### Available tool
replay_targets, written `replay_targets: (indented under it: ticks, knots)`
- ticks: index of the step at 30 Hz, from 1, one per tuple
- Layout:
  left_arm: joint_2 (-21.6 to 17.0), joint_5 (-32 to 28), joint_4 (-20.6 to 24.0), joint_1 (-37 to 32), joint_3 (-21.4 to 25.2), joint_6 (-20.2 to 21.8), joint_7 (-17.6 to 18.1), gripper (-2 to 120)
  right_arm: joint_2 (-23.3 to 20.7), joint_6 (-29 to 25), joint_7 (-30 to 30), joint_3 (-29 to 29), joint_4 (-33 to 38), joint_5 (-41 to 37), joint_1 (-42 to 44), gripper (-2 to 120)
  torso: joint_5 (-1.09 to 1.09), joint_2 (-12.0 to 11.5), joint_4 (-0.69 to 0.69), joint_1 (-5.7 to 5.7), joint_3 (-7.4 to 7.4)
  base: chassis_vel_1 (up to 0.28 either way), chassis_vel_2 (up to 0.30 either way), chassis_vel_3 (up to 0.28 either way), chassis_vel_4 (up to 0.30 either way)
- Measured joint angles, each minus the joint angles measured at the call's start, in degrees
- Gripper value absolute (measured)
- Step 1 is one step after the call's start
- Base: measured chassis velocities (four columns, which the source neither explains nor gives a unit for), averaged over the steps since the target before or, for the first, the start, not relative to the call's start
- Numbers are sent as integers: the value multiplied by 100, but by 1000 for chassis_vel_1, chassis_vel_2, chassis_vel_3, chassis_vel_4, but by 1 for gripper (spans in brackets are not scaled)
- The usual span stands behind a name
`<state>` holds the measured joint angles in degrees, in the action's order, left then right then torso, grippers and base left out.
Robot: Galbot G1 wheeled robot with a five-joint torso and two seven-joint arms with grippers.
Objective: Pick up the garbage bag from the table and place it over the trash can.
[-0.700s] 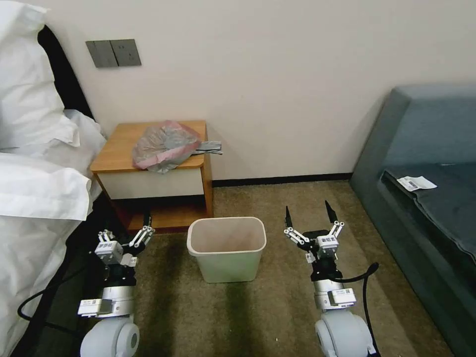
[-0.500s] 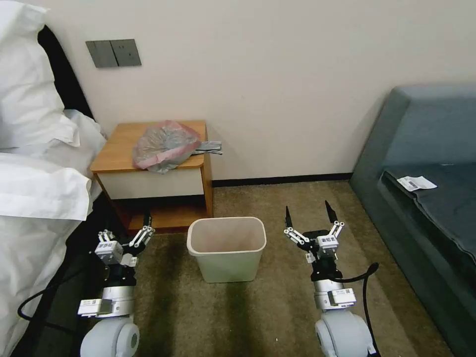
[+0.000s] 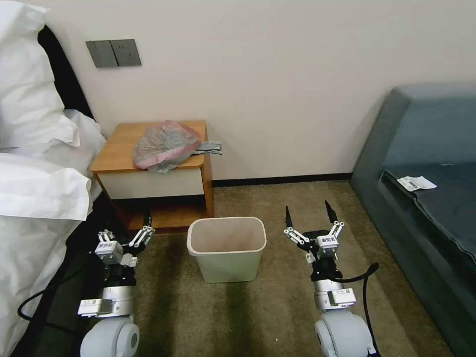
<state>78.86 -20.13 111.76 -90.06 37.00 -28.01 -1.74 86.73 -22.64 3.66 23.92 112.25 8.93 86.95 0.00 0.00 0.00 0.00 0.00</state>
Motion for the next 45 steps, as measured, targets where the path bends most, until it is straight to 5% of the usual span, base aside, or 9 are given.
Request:
replay_targets:
  ticks: [38, 45]
  knots:
    - [-1, 0, 0, 0, 2, 8, 0, 88, 0, 13, -1, 6, 0, -9, 4, 100, 0, 0, 0, 0, 0, 0, 0, 0, 0]
    - [-88, 1, 66, -25, 286, 489, 16, 99, -1, 842, -163, 583, 11, -647, 462, 100, 0, 0, 0, 0, 0, 0, 0, 0, 0]
